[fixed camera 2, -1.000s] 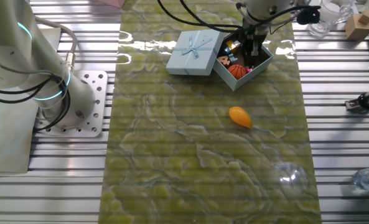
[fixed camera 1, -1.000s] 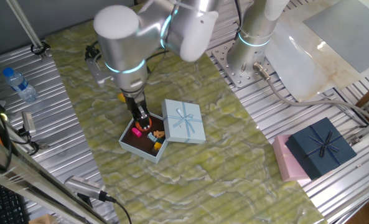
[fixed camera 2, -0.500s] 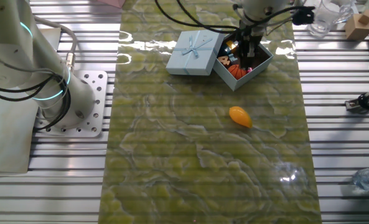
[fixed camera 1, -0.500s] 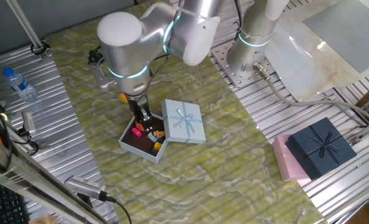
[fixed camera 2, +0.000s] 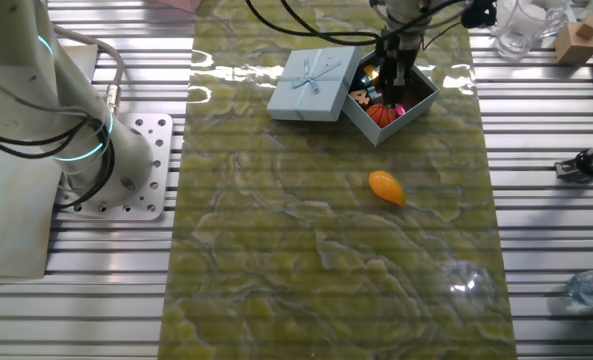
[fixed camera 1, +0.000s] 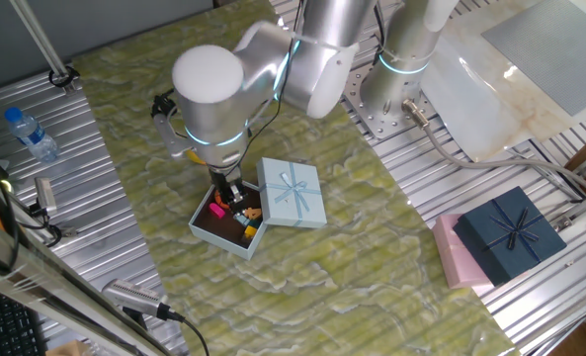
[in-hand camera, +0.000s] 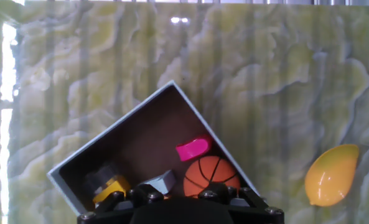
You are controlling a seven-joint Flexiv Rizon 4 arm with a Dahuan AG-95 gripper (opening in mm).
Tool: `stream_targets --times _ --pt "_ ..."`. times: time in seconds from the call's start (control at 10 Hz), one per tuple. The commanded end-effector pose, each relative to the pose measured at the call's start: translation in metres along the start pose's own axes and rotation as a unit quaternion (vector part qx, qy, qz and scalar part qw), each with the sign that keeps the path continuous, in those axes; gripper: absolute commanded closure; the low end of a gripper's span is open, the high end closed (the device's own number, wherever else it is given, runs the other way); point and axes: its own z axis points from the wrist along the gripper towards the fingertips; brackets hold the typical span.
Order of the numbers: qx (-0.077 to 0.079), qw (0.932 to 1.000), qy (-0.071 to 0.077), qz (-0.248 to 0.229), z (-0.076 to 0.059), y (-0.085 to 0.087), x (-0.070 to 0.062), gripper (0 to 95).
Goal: Take everything out of the gift box
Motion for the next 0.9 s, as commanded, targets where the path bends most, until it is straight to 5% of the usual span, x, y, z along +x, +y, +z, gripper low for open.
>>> stream_targets --times 0.1,0.9 --pt "0.019 0.9998 0.001 -0.003 -0.0016 -0.0024 0.0024 38.0" --pt "0.031 0.9995 -0.001 -0.006 0.0036 -0.0092 0.0055 38.0"
